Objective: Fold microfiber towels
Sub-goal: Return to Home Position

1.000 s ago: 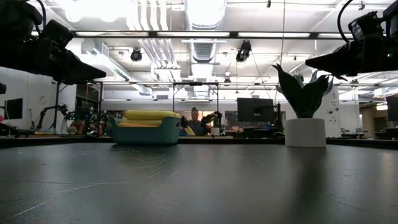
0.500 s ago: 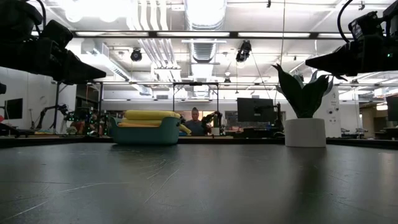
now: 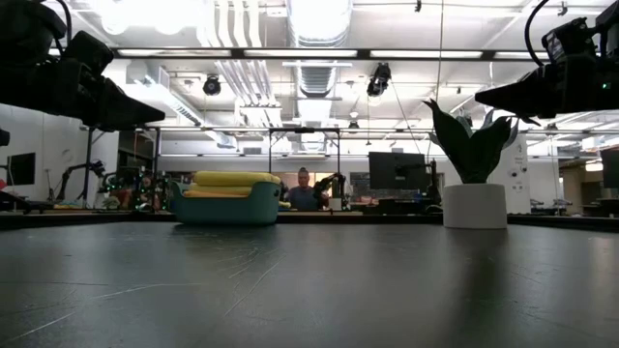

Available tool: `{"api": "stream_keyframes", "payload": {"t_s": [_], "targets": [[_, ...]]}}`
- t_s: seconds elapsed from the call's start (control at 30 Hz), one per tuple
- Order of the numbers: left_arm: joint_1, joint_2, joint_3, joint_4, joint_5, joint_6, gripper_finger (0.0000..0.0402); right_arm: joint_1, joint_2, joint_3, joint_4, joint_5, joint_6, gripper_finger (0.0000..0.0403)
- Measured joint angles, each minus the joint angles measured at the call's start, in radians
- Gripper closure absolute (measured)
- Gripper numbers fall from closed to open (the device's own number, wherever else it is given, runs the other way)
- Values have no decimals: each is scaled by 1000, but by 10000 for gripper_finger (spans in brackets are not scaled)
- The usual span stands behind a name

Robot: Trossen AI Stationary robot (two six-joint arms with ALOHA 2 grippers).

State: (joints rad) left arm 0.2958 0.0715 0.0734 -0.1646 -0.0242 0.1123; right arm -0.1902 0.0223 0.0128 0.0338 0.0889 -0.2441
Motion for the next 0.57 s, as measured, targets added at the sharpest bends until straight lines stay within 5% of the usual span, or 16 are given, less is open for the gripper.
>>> {"api": "stream_keyframes", "payload": {"t_s": [0.57], "targets": [[0,0,0,0,6,0,402,0,0,0,0,0,0,394]]}}
